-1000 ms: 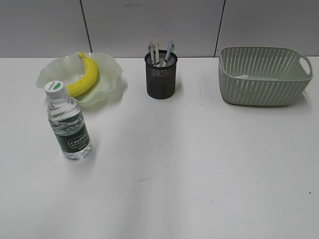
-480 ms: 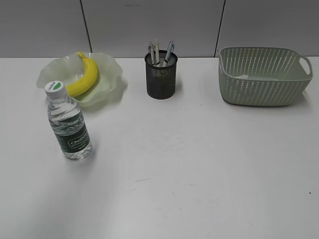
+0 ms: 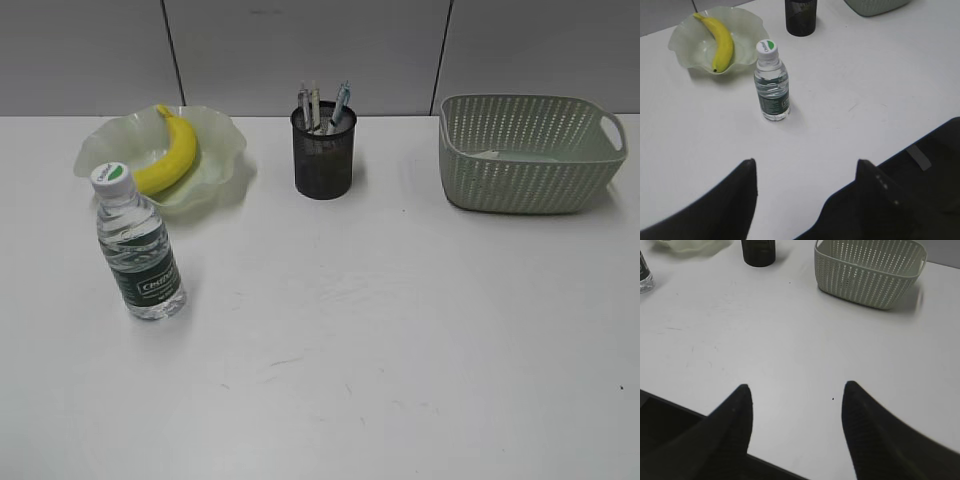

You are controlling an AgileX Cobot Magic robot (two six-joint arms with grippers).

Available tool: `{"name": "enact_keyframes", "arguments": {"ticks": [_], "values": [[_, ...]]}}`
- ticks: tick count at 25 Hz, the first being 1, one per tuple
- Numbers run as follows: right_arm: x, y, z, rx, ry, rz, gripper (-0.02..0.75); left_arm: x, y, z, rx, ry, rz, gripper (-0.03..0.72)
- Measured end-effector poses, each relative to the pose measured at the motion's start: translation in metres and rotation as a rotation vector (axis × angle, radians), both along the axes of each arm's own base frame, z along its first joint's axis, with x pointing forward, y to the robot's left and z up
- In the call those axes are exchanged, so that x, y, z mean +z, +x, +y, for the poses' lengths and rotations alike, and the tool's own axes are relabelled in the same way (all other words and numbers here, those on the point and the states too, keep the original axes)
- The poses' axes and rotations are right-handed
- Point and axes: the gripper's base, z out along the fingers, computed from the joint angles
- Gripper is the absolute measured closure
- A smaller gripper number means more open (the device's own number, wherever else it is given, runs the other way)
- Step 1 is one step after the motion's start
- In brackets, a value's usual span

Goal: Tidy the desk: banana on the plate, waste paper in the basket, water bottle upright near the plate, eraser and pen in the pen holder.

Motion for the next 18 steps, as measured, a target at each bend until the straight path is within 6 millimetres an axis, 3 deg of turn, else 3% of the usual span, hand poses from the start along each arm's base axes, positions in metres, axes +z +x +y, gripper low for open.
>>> {"name": "enact_keyframes", "arguments": {"ticks": [4,8,18], "values": [[0.0,0.0,0.0,0.0,0.0,0.0,0.282,-0.038,-0.018,0.014,0.011,-0.015,-0.044,0.231],[0.0,0.0,0.0,0.0,0.0,0.0,0.282,-0.07,-0.022,0.017,0.008,-0.007,-0.026,0.232],[0.0,0.0,0.0,0.001,0.001,0.0,0.282,-0.072,-0.013,0.005,-0.041,-0.082,-0.118,0.244]]}}
